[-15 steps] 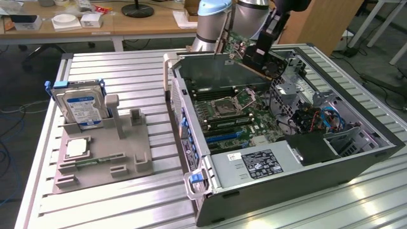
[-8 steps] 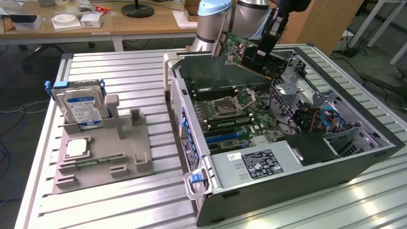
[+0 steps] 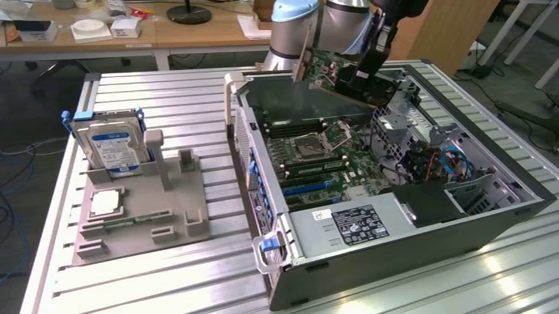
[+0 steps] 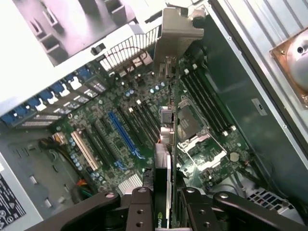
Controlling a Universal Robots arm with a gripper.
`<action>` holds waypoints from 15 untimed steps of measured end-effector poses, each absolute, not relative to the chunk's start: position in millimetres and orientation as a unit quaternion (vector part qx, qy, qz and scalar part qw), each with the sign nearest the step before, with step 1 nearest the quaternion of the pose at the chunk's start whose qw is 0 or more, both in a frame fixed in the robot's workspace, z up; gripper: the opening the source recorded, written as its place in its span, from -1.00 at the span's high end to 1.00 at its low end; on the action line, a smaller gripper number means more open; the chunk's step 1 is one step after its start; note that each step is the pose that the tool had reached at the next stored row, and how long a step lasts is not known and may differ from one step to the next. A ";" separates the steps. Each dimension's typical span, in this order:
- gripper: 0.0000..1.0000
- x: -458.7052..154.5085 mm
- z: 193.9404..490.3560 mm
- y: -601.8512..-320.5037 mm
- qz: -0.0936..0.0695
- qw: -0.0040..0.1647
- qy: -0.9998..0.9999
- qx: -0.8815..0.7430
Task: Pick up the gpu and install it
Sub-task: 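Insert the gpu into the slot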
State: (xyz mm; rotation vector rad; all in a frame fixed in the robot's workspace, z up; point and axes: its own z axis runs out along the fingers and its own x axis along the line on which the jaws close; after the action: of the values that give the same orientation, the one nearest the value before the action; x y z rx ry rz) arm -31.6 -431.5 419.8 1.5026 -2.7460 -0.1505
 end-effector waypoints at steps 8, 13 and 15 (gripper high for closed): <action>0.47 -31.6 418.0 -431.5 -0.036 -0.017 -0.865 0.500; 0.47 -31.6 415.9 -431.5 -0.034 -0.019 -0.842 0.538; 0.47 -31.6 414.1 -431.5 -0.035 -0.019 -0.832 0.553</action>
State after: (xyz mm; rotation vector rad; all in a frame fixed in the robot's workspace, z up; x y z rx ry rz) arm -31.6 -431.5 414.1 1.7590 -2.6454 -0.1107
